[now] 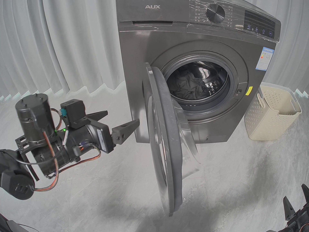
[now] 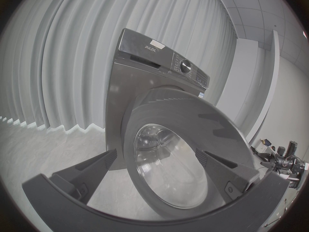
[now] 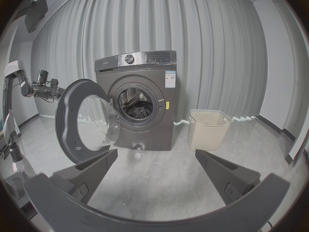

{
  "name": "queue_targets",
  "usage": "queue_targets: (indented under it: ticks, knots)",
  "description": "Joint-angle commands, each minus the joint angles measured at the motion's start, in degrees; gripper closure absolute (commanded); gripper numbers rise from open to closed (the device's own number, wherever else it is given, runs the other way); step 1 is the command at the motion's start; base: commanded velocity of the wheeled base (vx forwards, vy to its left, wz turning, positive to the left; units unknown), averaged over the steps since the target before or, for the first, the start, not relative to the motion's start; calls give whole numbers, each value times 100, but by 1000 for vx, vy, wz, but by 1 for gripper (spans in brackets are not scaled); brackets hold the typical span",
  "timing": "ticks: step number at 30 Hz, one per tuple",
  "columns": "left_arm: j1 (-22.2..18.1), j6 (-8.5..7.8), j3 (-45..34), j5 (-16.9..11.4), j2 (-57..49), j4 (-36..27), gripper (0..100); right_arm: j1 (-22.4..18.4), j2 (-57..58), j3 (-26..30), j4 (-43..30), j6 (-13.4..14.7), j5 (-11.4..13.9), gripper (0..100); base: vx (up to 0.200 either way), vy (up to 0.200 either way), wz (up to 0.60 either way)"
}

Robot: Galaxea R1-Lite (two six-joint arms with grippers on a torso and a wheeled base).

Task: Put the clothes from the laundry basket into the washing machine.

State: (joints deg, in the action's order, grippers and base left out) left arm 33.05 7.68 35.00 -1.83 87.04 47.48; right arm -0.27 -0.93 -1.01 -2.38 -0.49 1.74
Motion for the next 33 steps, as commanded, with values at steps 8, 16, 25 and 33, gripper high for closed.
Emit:
queue_targets:
  ticks: [8,16,25,33]
  knots:
    - [492,49,1149,315,1562,147,0,0,93,5,0,14,1,0,0,0,0]
    - [501,49,631,367,1052,182,0,0,93,5,0,-4,1,0,0,0,0]
    - [510,49,499,350,876,156,0,0,93,5,0,-4,1,0,0,0,0]
    - [562,102,1686,332,1896,95,0,0,93,5,0,-4,1,0,0,0,0]
